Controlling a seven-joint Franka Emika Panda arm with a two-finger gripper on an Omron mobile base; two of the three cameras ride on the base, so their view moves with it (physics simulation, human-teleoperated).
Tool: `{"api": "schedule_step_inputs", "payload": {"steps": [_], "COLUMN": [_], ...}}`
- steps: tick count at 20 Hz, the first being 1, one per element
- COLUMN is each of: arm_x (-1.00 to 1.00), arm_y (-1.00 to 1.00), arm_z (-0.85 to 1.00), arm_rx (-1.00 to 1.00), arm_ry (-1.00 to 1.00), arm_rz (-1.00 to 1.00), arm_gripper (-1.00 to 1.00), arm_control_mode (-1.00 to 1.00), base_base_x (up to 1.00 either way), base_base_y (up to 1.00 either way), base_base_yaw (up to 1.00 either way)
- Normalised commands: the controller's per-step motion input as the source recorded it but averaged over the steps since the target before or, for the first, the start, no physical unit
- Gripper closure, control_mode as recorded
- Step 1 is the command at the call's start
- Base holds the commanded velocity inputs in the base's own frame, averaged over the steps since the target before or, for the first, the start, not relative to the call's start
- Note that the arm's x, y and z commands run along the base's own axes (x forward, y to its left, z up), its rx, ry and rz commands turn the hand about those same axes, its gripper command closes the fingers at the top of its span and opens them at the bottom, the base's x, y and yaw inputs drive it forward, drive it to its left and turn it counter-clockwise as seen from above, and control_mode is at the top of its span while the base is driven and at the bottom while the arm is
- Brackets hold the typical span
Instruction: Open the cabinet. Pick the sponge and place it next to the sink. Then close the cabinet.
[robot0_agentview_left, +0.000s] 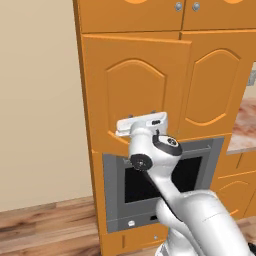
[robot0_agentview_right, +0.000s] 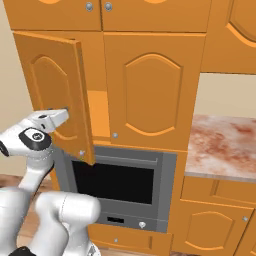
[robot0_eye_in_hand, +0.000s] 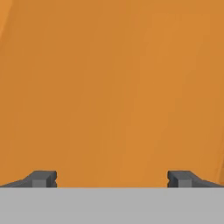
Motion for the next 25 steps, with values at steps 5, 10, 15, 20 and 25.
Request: {"api": "schedule_step_inputs", "payload": {"steps": [5, 10, 15, 20, 25], "arm_x": [1.00, 0.92, 0.71, 0.11, -0.72], "arm_y": [-0.34, -0.32, -0.29, -0.28, -0.30], "arm_z": [0.00, 0.00, 0.00, 0.00, 0.03], "arm_rx": [0.00, 0.00, 0.00, 0.00, 0.00], "arm_ry": [0.06, 0.03, 0.03, 0.00, 0.00], "arm_rz": [0.09, 0.09, 0.09, 0.06, 0.00], "arm_gripper": [-1.00, -1.00, -1.00, -1.00, -1.00], "arm_control_mode": [-1.00, -1.00, -1.00, -1.00, -1.00], "base_base_x": [0.00, 0.00, 0.00, 0.00, 0.00], "base_base_y": [0.00, 0.00, 0.00, 0.00, 0.00], "base_base_yaw": [0.00, 0.00, 0.00, 0.00, 0.00]}}
